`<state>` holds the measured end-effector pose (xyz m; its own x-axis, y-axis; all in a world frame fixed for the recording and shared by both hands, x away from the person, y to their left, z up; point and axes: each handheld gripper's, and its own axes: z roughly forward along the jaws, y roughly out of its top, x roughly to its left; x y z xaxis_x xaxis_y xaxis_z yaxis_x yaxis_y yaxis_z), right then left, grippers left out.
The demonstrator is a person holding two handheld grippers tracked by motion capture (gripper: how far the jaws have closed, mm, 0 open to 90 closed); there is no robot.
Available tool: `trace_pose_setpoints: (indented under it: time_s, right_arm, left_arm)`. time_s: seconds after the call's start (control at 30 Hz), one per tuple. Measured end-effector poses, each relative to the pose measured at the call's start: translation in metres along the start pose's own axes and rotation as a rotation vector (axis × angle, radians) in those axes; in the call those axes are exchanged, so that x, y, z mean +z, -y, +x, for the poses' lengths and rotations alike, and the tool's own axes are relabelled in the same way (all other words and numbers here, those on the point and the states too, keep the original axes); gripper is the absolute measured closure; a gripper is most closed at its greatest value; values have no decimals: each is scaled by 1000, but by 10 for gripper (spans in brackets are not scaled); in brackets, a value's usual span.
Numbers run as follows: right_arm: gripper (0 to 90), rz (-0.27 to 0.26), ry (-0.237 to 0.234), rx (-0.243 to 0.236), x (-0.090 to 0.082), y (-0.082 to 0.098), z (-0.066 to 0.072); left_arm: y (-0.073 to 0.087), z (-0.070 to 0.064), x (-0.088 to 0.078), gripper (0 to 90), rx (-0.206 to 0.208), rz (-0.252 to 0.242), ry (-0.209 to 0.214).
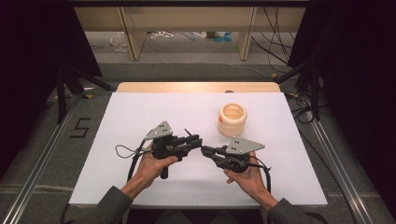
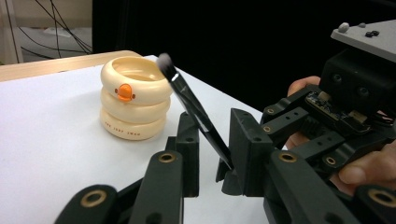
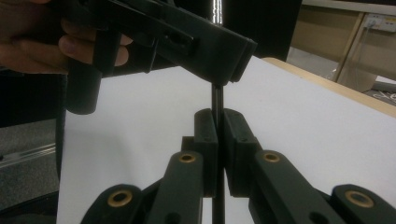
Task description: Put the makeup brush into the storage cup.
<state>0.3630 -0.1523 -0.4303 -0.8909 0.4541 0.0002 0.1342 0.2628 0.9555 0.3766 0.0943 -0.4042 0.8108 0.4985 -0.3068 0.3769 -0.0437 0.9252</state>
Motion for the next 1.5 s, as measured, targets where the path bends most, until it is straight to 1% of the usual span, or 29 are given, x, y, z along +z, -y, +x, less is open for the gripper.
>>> trace_pose_setpoints:
  time_s: [0.03,0.07,0.1,0.13,0.17,0.27,0.33,0.43,0.47,0.53,0.57,0.6,0.7,0.73,0.8,0.87,0.9,0.93,0.97,1.0,1.03,1.07,1.13,1.23,1.27,1.3,1.37,1.4,1.5]
  right_arm:
    - [855,1,0,-2,0,0,0]
    - [856,-11,1,-20,1,0,-1]
    - [856,-11,1,-20,1,0,-1]
    - [856,-17,-2,-22,2,0,0]
    - [855,-14,5,-24,1,0,0]
    - [854,-8,-4,-32,1,0,0]
    - [849,-4,-8,-38,2,1,1]
    - [829,13,-11,-35,2,1,0]
    - [769,13,-17,-27,4,1,0]
    - [645,49,-1,-22,5,2,0]
    - [631,55,8,-25,5,2,0]
    - [631,55,8,-25,5,2,0]
    - [578,50,6,-42,6,1,2]
    - [562,75,8,-54,6,-1,4]
    - [548,81,16,-57,7,0,6]
    - [547,93,10,-57,7,0,6]
    - [540,97,14,-60,8,0,7]
    - [510,107,22,-65,8,0,7]
    - [510,107,22,-65,8,0,7]
    - [455,139,21,-61,9,0,7]
    - [455,139,21,-61,9,0,7]
    - [409,148,41,-59,11,1,7]
    - [389,155,38,-47,11,1,7]
    - [390,155,40,-47,10,1,6]
    - [406,152,39,-46,10,1,6]
    - [420,151,35,-49,10,1,6]
    - [448,147,34,-52,11,1,7]
    - [448,147,34,-52,11,1,7]
    - [504,149,26,-56,12,1,8]
  left_arm:
    - [0,0,0,756,-4,-6,15]
    - [0,0,-1,766,-4,-5,19]
    - [0,0,-1,776,-4,-5,19]
    - [-1,0,-1,786,12,-7,41]
    - [-1,0,-1,795,10,-7,48]
    - [0,-1,-1,825,-23,-8,70]
    - [0,-2,0,846,-31,-3,80]
    - [-1,-4,-1,848,-13,24,70]
    - [-1,-4,-1,848,-9,34,61]
    - [-1,-4,0,849,0,48,48]
    - [-1,-4,0,849,5,55,44]
    - [-1,-4,0,848,5,55,44]
    - [-1,-4,-1,848,19,73,30]
    - [-2,-4,-1,849,35,85,24]
    - [-2,-6,-1,849,45,97,11]
    - [-3,-6,-1,848,52,103,10]
    - [-3,-6,-1,848,70,111,1]
    - [-4,-6,-1,849,86,118,-9]
    - [-4,-7,-1,849,82,121,-10]
    - [-5,-7,-2,848,99,133,-20]
    - [-5,-7,-2,848,99,133,-20]
    - [-5,-7,-2,848,104,137,-23]
    - [-5,-7,-2,848,106,143,-29]
    - [-5,-7,-2,848,115,148,-28]
    - [-5,-7,-1,848,109,150,-32]
    - [-6,-9,0,848,125,159,-31]
    - [-6,-10,0,848,128,163,-33]
    - [-7,-10,1,848,141,168,-30]
    - [-7,-13,3,848,148,181,-33]
